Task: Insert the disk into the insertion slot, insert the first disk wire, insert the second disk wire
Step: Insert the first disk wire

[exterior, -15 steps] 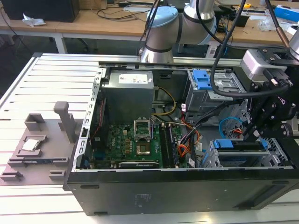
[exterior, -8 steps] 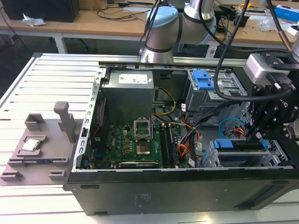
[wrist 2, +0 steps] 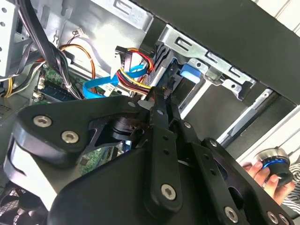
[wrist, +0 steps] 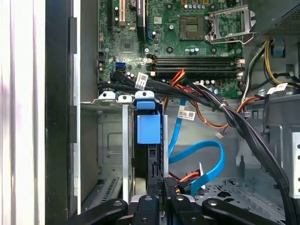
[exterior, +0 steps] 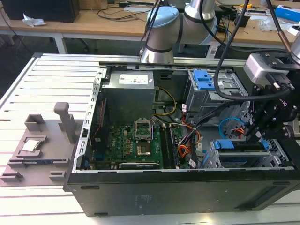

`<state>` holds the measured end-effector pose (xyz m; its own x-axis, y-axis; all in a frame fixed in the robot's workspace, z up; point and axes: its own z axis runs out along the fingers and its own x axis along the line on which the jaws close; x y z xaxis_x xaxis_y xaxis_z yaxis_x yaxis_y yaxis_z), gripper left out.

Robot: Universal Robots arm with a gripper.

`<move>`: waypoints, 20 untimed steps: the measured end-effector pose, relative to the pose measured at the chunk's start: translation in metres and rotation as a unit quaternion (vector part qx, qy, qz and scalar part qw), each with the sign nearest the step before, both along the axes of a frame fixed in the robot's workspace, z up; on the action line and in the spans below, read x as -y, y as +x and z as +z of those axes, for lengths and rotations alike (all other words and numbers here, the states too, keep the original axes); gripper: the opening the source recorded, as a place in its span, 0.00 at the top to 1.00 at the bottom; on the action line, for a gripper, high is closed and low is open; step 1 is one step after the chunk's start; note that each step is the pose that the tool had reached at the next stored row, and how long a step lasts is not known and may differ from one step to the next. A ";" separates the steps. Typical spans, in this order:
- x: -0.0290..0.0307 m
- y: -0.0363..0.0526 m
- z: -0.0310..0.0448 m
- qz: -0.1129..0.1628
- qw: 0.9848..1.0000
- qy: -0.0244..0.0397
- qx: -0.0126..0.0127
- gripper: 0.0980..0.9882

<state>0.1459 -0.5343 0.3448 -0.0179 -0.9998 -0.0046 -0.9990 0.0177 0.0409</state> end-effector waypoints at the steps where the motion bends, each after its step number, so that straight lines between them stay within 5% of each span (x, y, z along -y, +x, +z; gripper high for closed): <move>1: 0.0000 0.0002 -0.0003 0.000 1.000 0.000 0.000 0.93; 20: 0.0018 0.0000 -0.0032 0.000 1.000 0.000 0.001 0.93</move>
